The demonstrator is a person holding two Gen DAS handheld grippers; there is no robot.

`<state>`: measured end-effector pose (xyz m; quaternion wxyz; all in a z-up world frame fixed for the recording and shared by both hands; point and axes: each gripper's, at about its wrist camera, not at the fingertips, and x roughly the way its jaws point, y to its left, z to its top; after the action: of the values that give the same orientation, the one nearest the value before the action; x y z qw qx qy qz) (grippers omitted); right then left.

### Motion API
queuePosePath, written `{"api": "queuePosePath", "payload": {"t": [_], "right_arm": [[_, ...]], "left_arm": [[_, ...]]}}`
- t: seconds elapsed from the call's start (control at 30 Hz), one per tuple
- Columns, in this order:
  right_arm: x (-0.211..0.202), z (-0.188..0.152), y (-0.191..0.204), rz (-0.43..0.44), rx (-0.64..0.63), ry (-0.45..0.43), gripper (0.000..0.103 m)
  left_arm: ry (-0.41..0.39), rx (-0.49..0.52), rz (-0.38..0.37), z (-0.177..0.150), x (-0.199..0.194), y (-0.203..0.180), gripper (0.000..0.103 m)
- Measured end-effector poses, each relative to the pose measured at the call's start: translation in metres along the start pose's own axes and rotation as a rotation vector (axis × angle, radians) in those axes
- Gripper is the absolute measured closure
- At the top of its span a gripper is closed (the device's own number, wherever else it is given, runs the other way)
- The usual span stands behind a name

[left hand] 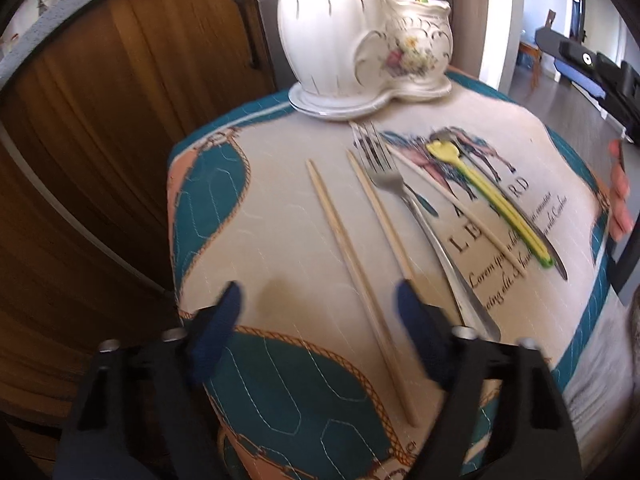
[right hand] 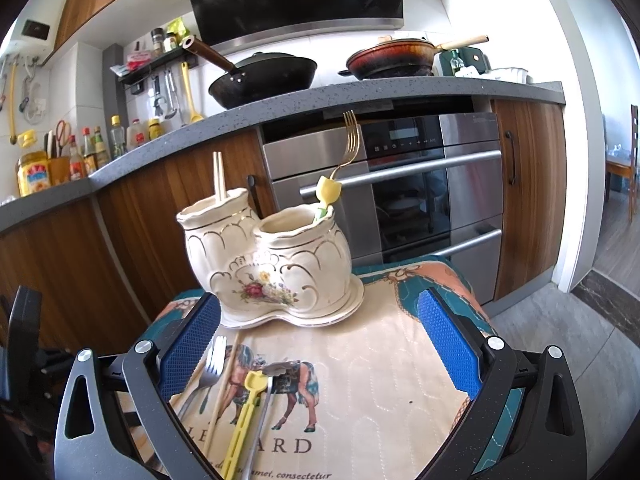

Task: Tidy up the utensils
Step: 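Move both tools back toward the remaining utensils on the placemat, then grasp a wooden chopstick with the left tool while the right tool grasps the yellow-handled utensil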

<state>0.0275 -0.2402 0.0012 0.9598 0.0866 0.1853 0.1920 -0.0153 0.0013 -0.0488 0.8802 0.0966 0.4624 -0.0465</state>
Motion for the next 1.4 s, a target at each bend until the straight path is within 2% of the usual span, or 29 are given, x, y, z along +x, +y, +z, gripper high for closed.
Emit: {"api": "queuePosePath", "payload": {"t": [0.03,0.07,0.17,0.3,0.57,0.7,0.8,0.83,0.9,0.93,1.0,1.1,1.27,1.4], "right_arm": [[0.000,0.000,0.000,0.000,-0.001,-0.001,0.005],[0.000,0.000,0.000,0.001,-0.002,-0.001,0.005],[0.000,0.000,0.001,0.003,-0.008,-0.001,0.005],[0.001,-0.001,0.003,0.006,-0.015,0.005,0.005],[0.002,-0.003,0.012,0.015,-0.058,0.054,0.005],[0.006,-0.004,0.021,0.008,-0.090,0.133,0.005],[0.011,-0.011,0.029,0.012,-0.107,0.211,0.010],[0.013,-0.015,0.033,0.015,-0.112,0.247,0.012],[0.017,-0.021,0.041,0.023,-0.125,0.304,0.036],[0.020,-0.027,0.047,0.030,-0.135,0.344,0.041],[0.024,-0.038,0.056,0.034,-0.158,0.397,0.059],[0.029,-0.050,0.070,0.032,-0.206,0.449,0.077],[0.034,-0.056,0.085,0.017,-0.250,0.494,0.087],[0.039,-0.060,0.089,-0.002,-0.255,0.529,0.088]], "left_arm": [[0.012,0.001,-0.009,0.000,0.001,0.001,0.049],[0.020,0.001,-0.023,0.000,0.002,0.001,0.052],[0.027,-0.004,-0.070,0.002,0.004,0.001,0.068],[0.026,-0.032,-0.091,0.009,0.011,0.003,0.095],[-0.049,-0.142,-0.110,0.009,0.010,0.017,0.098],[-0.202,-0.228,-0.148,0.011,-0.008,0.028,0.098],[-0.267,-0.251,-0.160,0.011,-0.011,0.028,0.098],[-0.292,-0.248,-0.166,0.010,-0.011,0.026,0.098],[-0.322,-0.236,-0.168,0.009,-0.011,0.022,0.098],[-0.338,-0.232,-0.171,0.010,-0.012,0.022,0.098],[-0.362,-0.231,-0.193,0.010,-0.015,0.022,0.098],[-0.379,-0.233,-0.227,0.010,-0.017,0.021,0.098],[-0.363,-0.238,-0.248,0.010,-0.013,0.023,0.098],[-0.373,-0.241,-0.252,0.007,-0.016,0.024,0.098]]}}
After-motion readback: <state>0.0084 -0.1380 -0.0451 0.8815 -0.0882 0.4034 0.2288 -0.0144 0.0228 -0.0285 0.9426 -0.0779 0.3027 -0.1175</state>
